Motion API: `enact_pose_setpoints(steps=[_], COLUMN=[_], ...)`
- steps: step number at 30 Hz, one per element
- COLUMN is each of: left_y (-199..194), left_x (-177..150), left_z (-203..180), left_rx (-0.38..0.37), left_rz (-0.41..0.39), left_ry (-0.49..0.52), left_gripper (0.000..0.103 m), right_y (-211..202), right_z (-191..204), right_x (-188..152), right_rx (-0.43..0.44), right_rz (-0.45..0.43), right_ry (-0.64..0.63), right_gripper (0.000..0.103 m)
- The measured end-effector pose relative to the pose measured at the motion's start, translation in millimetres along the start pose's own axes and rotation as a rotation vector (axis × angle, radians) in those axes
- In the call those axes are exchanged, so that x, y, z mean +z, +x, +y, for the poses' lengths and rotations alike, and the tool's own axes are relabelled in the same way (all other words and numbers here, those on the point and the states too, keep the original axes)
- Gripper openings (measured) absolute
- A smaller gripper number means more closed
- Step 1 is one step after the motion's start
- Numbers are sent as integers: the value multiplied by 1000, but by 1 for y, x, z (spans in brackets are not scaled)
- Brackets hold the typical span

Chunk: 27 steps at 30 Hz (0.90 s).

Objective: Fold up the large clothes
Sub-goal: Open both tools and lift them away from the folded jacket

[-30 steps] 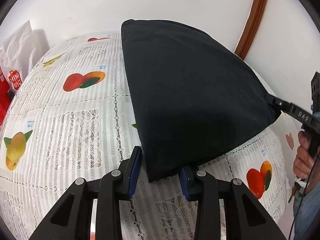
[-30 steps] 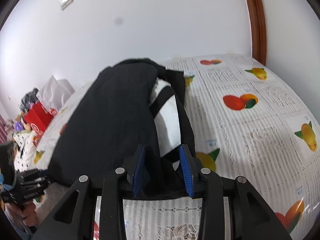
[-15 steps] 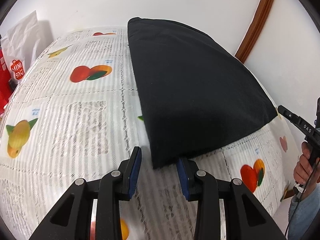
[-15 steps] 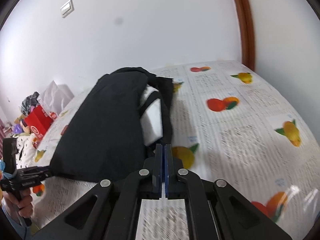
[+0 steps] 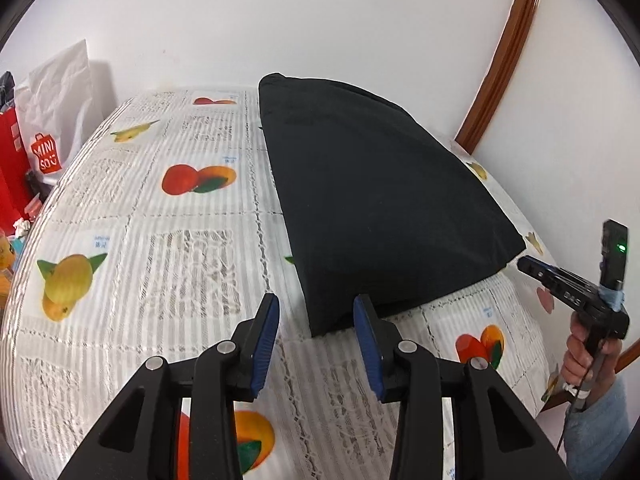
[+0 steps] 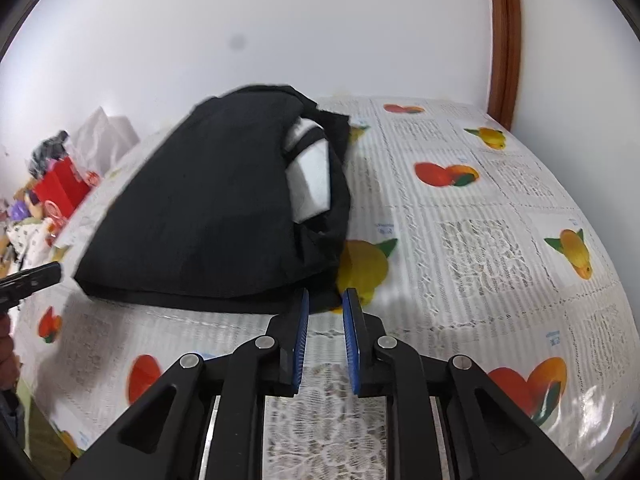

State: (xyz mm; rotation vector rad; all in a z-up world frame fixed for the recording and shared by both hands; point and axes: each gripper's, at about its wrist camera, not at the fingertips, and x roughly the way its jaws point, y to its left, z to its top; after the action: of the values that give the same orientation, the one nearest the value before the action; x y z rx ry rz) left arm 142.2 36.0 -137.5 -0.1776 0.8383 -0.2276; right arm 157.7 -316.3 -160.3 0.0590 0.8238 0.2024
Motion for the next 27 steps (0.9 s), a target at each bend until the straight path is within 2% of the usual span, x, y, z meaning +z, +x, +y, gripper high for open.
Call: enact_pose_setpoints(steps=[3,8,11,14,16,24,27], left_y=[7,15,22,28,29,26,21], left_x=[6,13,14,13,12,11,10], left_z=[4,3,1,4,4,3,-1], left_rx=[0,3,33,32,29,40,46], left_rz=[5,11,23,33,33,36,33], left_ry=[-12,-13,-1,-12,-13,-18,-20], left_gripper=[36,36,37,42,42,42,42], right_y=[-13,-16,-10,5,15,2,-8], right_z=[8,13,13,13,11,6,11], right_x=[-1,15,24,27,23,15,19], right_rx=[14,-11,-11,-57,-89,-94,-145], right_rz=[-52,-87,-101,-73,-31,3,9], right_ry=[-28,-39,-32,-24,0,99,100], right_gripper=[38,38,33,23,23,23,23])
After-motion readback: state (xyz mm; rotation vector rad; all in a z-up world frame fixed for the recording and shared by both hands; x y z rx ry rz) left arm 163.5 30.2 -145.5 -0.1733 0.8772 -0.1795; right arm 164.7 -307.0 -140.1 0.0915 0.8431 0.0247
